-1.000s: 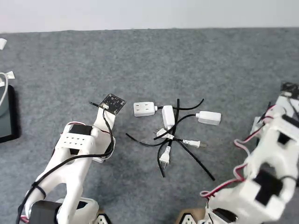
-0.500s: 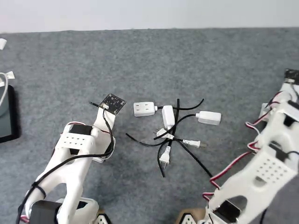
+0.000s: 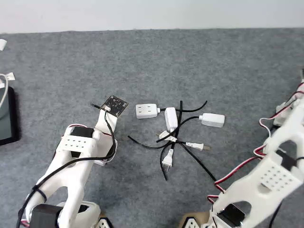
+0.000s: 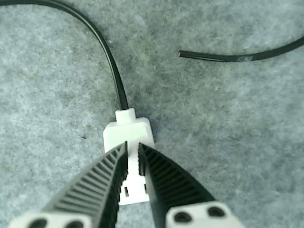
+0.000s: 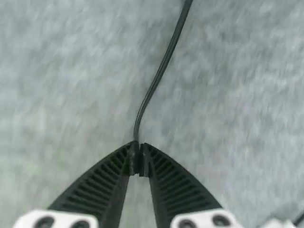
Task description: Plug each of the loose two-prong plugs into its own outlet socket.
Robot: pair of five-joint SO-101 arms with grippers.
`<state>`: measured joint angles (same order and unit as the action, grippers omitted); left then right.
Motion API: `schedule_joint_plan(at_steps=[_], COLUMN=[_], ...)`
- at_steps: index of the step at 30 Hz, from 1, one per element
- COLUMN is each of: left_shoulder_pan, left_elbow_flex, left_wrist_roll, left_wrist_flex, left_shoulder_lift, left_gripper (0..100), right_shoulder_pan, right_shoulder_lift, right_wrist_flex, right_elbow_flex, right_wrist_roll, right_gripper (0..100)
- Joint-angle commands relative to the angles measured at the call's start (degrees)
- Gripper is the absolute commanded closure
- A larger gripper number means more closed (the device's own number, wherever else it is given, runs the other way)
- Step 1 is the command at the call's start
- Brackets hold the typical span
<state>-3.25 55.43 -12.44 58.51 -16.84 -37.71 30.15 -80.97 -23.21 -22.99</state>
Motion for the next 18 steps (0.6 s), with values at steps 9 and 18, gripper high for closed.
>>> schedule_joint_plan(at_steps=[9, 18], left_shoulder_pan=[1.6, 1.6], left_elbow_flex=[5.7, 5.7], left_wrist_roll=[-0.4, -0.4], left_wrist_flex=[0.9, 0.9], left_shoulder_lift=[0.5, 0.5], left_gripper=[99, 99], right_shoulder_pan=[-7.5, -10.9], right_shoulder_lift=[-11.4, -10.4], right_wrist_flex=[7.7, 19.8], right_elbow_flex=[21.7, 26.6], right_wrist_roll=[-10.4, -11.4], right_gripper=[99.0, 99.0])
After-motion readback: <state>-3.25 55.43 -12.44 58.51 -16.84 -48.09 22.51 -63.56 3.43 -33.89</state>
